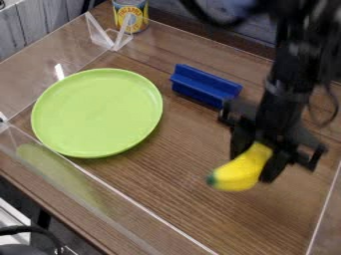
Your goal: Put the banana in the green plate
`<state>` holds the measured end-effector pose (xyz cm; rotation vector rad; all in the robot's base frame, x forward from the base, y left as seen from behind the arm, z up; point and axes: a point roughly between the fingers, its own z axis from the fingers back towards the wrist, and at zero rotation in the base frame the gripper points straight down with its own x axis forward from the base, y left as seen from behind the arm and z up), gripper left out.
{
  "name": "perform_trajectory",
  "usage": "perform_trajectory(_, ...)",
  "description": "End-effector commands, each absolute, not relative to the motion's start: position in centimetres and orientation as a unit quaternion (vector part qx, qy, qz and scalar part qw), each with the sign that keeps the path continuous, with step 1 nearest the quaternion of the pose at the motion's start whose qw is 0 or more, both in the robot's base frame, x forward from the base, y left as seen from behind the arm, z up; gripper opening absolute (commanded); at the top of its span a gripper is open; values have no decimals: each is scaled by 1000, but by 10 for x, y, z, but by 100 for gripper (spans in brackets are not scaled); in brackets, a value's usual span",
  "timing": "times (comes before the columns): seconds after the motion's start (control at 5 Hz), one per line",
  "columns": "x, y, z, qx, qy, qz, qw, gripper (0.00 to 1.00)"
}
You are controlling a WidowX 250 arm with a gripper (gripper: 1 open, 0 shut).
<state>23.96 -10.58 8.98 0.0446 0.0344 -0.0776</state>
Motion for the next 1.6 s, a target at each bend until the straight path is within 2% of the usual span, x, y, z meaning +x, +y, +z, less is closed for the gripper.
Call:
perform_trajectory(0.0, 237, -87, 141, 27, -23, -41, 999, 0)
perform_trajectory(0.2, 240, -48, 167, 39, -36, -36, 998, 0)
perform_trajectory(0.4, 237, -3, 177, 41, -44, -26, 998, 0)
perform_trajectory(0.6, 222, 39, 175, 41, -47, 11, 998, 0)
perform_trajectory(0.8, 206, 74, 168, 37, -49, 29, 998, 0)
perform_trajectory(1.4, 208, 97, 119, 44, -42, 64, 996, 0)
